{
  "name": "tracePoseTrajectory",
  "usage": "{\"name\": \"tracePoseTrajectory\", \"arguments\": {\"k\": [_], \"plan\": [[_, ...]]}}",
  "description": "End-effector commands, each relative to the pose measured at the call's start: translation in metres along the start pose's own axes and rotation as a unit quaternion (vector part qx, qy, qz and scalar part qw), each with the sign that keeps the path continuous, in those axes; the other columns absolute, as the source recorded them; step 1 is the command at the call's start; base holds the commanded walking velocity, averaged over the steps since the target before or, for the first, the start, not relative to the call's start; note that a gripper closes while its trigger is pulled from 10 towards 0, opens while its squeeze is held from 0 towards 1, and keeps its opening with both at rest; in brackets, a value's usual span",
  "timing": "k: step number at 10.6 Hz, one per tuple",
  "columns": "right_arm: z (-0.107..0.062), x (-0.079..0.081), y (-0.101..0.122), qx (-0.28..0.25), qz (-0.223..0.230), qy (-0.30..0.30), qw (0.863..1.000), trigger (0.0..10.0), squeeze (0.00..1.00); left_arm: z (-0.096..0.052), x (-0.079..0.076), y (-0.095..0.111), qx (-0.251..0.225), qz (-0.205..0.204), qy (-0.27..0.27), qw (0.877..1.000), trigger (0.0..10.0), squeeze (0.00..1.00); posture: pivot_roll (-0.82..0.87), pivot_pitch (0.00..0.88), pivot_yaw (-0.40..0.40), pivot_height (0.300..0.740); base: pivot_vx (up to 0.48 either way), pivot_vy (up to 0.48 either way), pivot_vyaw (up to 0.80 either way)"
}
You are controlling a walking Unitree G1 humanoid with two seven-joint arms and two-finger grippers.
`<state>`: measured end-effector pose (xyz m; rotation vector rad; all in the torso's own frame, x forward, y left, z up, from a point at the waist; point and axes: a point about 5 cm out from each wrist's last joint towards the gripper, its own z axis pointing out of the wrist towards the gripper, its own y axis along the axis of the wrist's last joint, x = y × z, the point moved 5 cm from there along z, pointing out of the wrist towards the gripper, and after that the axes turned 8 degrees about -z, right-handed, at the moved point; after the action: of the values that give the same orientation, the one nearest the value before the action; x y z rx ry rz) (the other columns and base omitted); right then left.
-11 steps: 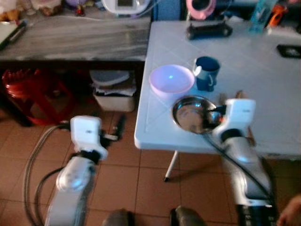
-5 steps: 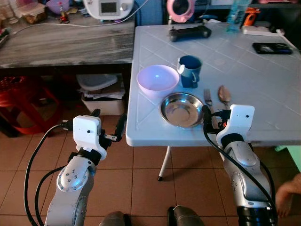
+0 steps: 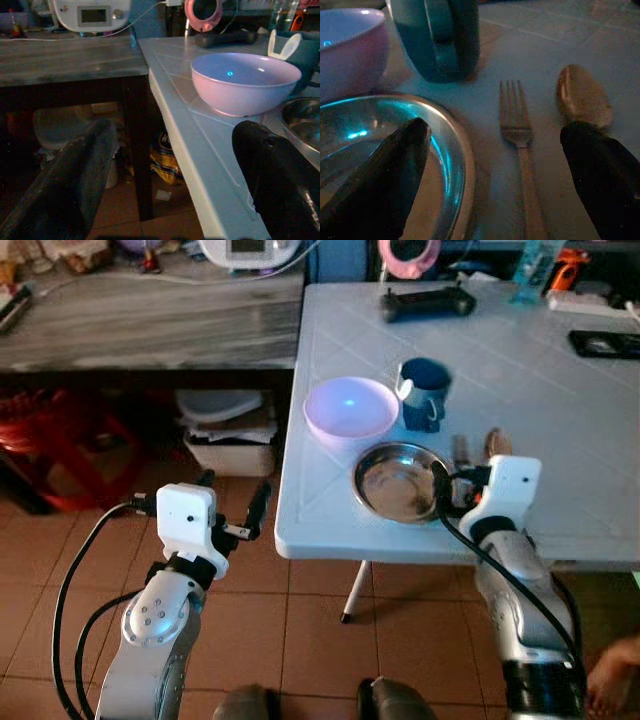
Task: Setting the table
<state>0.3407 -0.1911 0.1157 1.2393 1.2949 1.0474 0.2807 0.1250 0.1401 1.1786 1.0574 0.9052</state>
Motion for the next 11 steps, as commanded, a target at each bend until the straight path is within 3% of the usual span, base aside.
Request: {"name": "tracePoseTrajectory", "arguments": {"k": [1,3,4,5,8,11], "plan": [[0.002,0.004,-0.002,0.008,0.006,0.014,1.000,10.0,0.00,-0.001,0.000,0.002,-0.001,0.007,-0.001,1.000,10.0,0.00,0.01,0.074,0.064,0.740,0.000,0.000,0.00],[-0.002,0.011,-0.012,0.032,0.016,0.035,0.999,10.0,0.00,-0.001,0.000,0.002,-0.001,0.008,-0.001,1.000,10.0,0.00,0.00,0.077,0.067,0.740,0.000,0.000,0.00],[-0.006,0.016,-0.022,0.052,0.023,0.048,0.997,0.4,0.00,-0.001,-0.001,0.001,0.000,0.007,-0.002,1.000,10.0,0.00,0.00,0.081,0.068,0.740,0.000,0.000,0.00],[-0.008,0.020,-0.025,0.058,0.032,0.060,0.996,0.0,0.00,0.000,-0.001,0.001,0.001,0.007,-0.003,1.000,10.0,0.00,0.00,0.083,0.068,0.740,0.000,0.000,0.00],[-0.009,0.025,-0.024,0.060,0.047,0.078,0.994,0.0,0.00,0.000,-0.001,0.002,0.001,0.008,-0.003,1.000,10.0,0.00,0.00,0.085,0.070,0.740,0.000,0.000,0.00],[-0.013,0.023,-0.043,0.116,0.046,0.071,0.990,0.0,0.00,0.001,-0.001,0.002,0.000,0.007,-0.003,1.000,10.0,0.00,0.00,0.087,0.067,0.740,0.000,0.000,0.00]]}}
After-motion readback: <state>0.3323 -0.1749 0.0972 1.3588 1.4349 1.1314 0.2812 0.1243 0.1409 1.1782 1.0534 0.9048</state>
